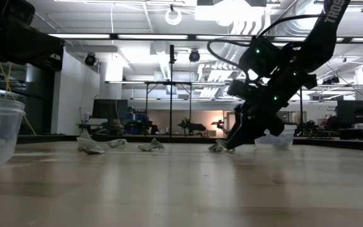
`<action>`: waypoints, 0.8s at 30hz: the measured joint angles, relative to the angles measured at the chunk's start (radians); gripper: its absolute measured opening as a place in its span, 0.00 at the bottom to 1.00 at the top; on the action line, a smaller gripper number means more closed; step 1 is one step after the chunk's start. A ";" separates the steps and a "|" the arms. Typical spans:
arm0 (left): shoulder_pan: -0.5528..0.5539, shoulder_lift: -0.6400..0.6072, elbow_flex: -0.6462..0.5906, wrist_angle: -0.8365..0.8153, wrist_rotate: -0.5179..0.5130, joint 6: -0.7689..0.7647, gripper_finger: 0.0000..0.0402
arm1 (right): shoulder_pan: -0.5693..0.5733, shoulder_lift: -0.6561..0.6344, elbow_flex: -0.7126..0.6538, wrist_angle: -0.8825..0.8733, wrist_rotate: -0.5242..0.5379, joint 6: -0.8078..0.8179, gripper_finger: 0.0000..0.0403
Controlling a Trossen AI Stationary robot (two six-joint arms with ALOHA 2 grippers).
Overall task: Pick and place Stevia / Truvia into bins
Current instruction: Put the stevia packet into the round transparent container
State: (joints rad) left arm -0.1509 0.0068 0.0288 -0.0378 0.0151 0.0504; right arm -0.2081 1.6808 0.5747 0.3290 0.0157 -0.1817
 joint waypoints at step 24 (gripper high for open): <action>0.000 0.000 0.000 0.000 0.000 0.000 0.13 | -0.002 -0.091 0.000 -0.038 0.006 -0.001 0.08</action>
State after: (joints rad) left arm -0.1509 0.0068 0.0288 -0.0380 0.0151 0.0505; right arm -0.2098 1.5899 0.5751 0.2914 0.0213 -0.1828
